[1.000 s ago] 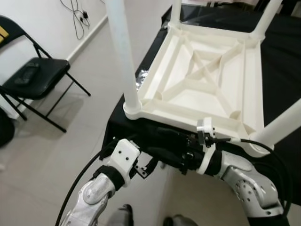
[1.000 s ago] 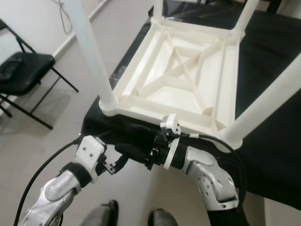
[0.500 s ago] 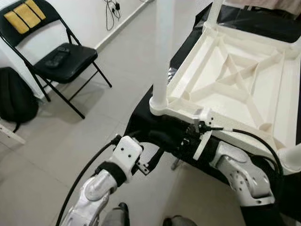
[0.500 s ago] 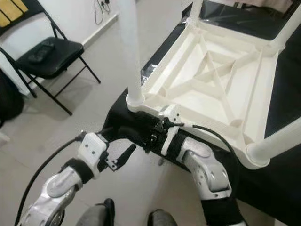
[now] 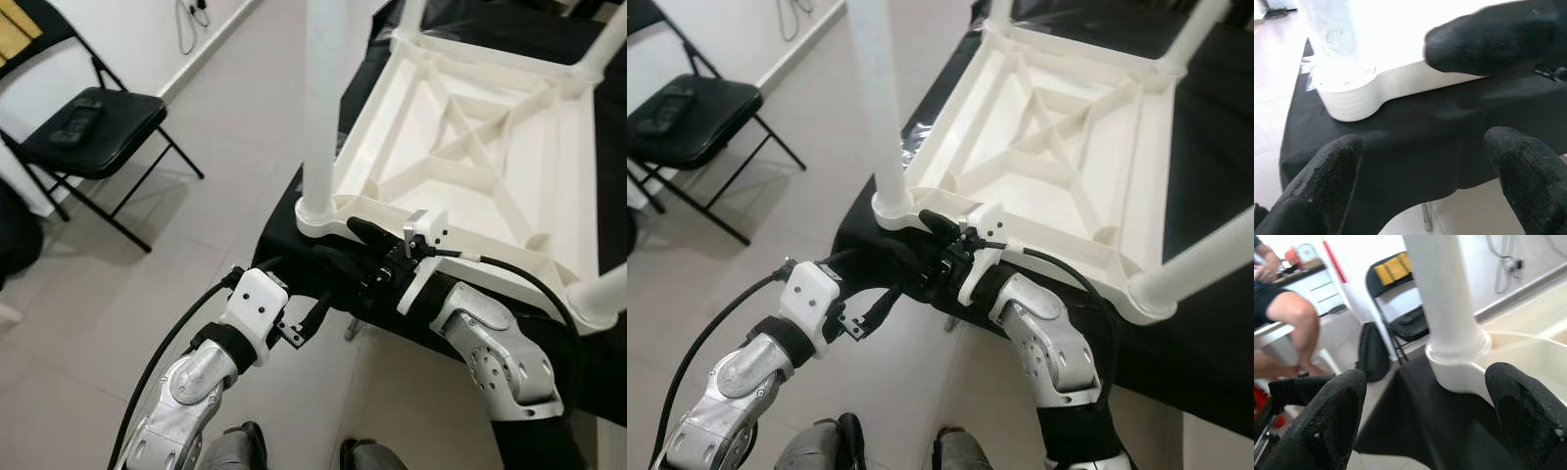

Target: Building children table

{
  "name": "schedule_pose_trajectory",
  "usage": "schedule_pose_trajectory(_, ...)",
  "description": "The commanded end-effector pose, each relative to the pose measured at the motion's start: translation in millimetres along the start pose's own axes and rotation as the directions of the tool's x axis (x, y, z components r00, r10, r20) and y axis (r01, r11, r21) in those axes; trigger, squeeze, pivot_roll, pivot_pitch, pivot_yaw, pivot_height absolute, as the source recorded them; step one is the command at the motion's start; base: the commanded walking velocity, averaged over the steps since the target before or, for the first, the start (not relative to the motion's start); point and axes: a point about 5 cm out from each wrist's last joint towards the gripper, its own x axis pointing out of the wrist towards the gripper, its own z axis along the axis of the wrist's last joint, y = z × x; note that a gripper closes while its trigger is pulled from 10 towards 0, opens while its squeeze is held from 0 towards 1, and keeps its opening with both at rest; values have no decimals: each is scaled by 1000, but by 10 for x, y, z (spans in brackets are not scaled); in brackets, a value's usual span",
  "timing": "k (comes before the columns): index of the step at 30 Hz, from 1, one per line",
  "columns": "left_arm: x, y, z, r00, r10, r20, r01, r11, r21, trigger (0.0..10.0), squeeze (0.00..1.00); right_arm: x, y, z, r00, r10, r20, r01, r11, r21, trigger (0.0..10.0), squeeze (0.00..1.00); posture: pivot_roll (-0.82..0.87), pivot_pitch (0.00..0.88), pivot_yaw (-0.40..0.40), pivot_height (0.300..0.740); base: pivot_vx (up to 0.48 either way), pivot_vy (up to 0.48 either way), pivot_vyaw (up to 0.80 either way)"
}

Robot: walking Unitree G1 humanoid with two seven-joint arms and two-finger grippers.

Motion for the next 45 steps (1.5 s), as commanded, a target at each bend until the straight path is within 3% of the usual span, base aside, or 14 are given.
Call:
schedule_pose_trajectory(1,-23,-13,-45,1000,-6,-18,6,1000,-10,10000,0,-82,-9,-9,999,-33,2,33,999,-11,10000,0,32,250,-74,740,0,0,-800)
schedule_pose_trajectory(5,-11,-10,-51,1000,-15,-19,15,1000,-8,10000,0,-214,-30,-51,995,-101,-10,101,995,-12,10000,0,16,244,-60,740,0,0,-800)
schedule_pose_trajectory(13,13,-20,-68,1000,-23,-19,22,1000,-9,10000,0,-242,-55,-86,988,-152,-9,152,988,-17,10000,0,11,232,-54,740,0,0,-800)
schedule_pose_trajectory(19,-71,52,-361,990,82,-111,-85,996,-22,10000,0,-264,-131,-382,958,-284,-47,284,959,9,10000,0,57,136,-35,740,0,0,-800)
schedule_pose_trajectory(24,-132,79,-434,981,142,-130,-147,988,-36,10000,0,-208,-62,-459,970,-241,-37,242,970,22,10000,0,67,95,-35,740,0,0,-320)
schedule_pose_trajectory(32,-84,157,-477,975,190,-119,-192,981,-8,10000,0,-128,-63,-526,974,-226,-27,226,974,12,10000,0,77,50,-34,740,0,0,0)
schedule_pose_trajectory(45,17,389,-253,979,203,-37,-201,979,39,10000,0,-56,-105,-456,970,-243,15,243,970,-17,10000,0,66,48,-19,740,0,0,0)
